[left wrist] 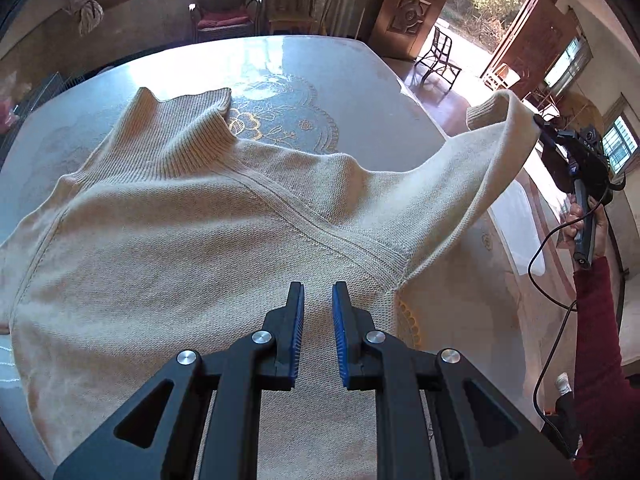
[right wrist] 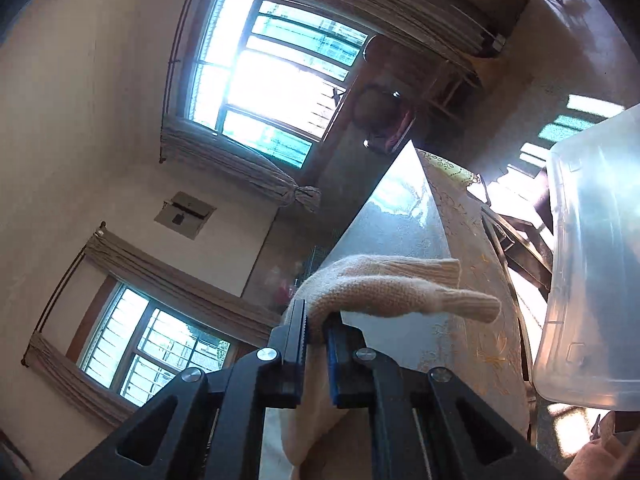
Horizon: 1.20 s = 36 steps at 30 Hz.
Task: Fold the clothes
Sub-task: 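Pull the sleeve outward along the table edge with the right gripper and release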
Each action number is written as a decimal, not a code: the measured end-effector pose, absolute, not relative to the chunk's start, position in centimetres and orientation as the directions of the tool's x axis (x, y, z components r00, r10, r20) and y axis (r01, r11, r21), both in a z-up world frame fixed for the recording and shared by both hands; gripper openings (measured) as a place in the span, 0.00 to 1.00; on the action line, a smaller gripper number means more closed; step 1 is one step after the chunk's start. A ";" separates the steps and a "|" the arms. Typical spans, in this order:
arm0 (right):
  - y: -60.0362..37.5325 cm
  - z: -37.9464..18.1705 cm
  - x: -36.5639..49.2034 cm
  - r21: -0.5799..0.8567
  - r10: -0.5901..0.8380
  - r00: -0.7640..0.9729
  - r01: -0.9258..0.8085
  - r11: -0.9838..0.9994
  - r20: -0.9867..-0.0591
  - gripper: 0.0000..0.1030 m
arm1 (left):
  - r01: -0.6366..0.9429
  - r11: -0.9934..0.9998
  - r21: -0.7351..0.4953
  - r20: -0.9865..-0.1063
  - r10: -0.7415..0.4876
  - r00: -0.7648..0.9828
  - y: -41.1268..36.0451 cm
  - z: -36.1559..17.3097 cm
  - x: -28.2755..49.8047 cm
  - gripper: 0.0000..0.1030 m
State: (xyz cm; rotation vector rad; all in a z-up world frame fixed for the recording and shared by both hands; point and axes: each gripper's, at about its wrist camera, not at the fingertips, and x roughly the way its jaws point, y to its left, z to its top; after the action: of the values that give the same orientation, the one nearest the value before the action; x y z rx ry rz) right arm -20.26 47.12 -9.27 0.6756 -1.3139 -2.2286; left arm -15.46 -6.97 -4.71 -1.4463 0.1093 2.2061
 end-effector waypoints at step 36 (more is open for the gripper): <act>40.8 -14.8 -27.3 0.368 -0.371 -0.065 -0.373 -0.852 -0.926 0.34 | -0.647 -0.716 -0.262 -0.907 0.411 -0.088 4.9 -9.5 -17.0 0.19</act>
State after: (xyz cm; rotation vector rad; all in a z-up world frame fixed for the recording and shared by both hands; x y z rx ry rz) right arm -27.30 40.85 -14.77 2.1484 -0.8551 -2.1282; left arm -16.97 4.93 -9.55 -1.4677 0.2666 1.8804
